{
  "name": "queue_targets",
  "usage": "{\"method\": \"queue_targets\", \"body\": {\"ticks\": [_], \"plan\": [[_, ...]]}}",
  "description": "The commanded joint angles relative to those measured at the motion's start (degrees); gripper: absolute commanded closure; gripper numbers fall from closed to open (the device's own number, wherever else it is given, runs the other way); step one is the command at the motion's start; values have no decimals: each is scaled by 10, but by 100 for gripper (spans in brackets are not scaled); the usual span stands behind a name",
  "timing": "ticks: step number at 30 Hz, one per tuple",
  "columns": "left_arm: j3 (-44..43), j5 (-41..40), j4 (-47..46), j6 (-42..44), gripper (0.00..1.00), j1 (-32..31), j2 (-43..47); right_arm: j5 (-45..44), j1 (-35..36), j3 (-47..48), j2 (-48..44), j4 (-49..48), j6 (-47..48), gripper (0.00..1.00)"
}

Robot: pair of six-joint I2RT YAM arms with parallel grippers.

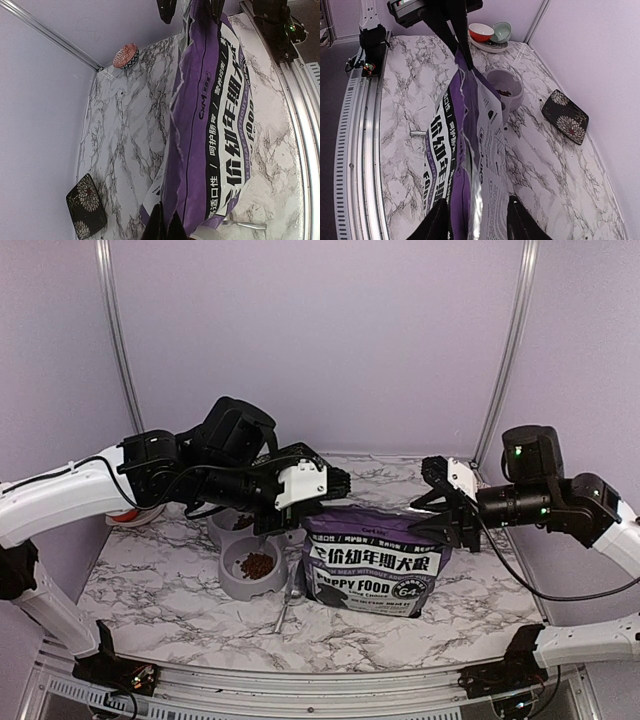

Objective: Serve the pet food
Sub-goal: Press the seal on the pet food bag.

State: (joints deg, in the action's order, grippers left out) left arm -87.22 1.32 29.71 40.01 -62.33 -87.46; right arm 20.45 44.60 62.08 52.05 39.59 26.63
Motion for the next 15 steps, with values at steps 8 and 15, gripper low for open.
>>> {"method": "queue_targets", "body": {"ticks": [8, 15], "plan": [[26, 11, -26, -27, 76, 12, 46, 17, 3, 33, 29, -15, -6, 68], [33, 16, -36, -32, 73, 14, 48, 13, 9, 46, 56, -17, -5, 78]]}}
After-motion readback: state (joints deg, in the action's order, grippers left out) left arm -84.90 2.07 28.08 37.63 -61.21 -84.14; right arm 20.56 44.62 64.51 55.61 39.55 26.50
